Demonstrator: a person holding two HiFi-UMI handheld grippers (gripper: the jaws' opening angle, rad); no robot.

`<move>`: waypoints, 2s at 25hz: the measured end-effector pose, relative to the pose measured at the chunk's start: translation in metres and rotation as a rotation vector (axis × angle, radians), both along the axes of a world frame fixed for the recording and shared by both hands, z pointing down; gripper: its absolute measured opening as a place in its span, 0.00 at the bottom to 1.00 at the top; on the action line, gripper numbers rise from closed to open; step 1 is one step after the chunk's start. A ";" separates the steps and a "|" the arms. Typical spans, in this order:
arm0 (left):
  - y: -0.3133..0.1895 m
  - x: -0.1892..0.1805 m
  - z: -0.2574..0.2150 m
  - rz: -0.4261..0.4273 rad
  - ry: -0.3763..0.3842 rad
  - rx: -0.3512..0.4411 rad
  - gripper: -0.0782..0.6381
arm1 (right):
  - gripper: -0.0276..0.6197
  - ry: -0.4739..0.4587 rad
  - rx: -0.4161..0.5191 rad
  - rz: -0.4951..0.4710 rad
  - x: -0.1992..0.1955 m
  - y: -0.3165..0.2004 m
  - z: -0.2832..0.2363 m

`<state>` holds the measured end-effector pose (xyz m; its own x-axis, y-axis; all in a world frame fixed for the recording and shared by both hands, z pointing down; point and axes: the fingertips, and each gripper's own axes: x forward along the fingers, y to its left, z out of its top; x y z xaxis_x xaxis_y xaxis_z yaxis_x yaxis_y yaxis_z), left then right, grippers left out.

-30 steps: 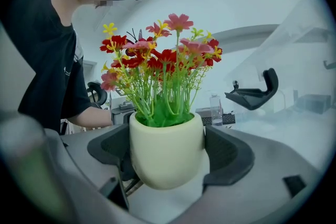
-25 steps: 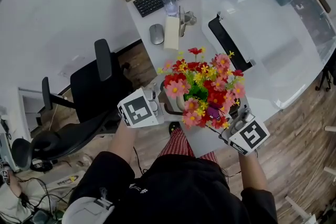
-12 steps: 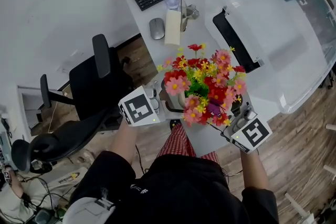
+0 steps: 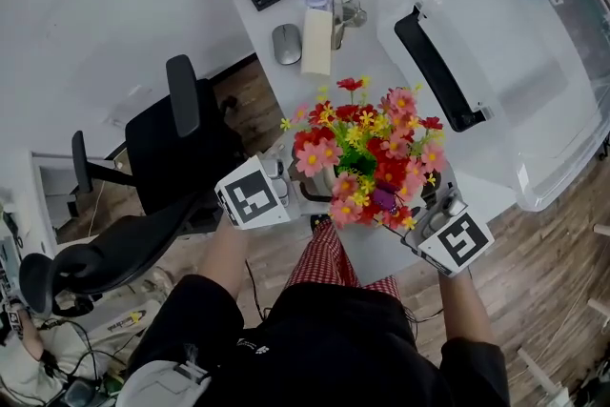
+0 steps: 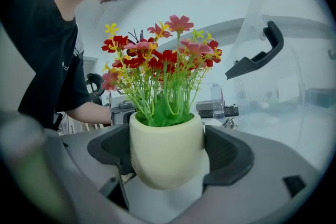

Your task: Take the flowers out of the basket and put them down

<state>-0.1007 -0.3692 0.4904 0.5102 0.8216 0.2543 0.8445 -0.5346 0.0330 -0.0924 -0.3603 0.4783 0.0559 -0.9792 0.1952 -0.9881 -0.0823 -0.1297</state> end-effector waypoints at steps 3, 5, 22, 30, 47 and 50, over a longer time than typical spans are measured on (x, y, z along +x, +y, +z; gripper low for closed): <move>0.001 0.000 0.004 -0.009 -0.003 0.001 0.75 | 0.73 0.006 -0.014 -0.006 -0.001 0.000 0.004; 0.001 0.001 0.007 -0.009 0.001 0.009 0.75 | 0.73 0.008 -0.020 -0.006 0.000 0.000 0.006; 0.005 0.013 0.038 -0.003 -0.013 0.062 0.75 | 0.73 0.015 -0.064 0.014 0.013 0.004 0.035; 0.006 0.016 0.052 0.001 -0.027 0.074 0.75 | 0.73 0.019 -0.088 0.019 0.016 0.004 0.048; 0.002 0.021 0.072 -0.006 -0.055 0.094 0.75 | 0.73 0.014 -0.112 0.016 0.020 0.000 0.068; 0.002 0.024 0.075 -0.008 -0.057 0.098 0.75 | 0.73 0.017 -0.121 0.015 0.023 -0.001 0.071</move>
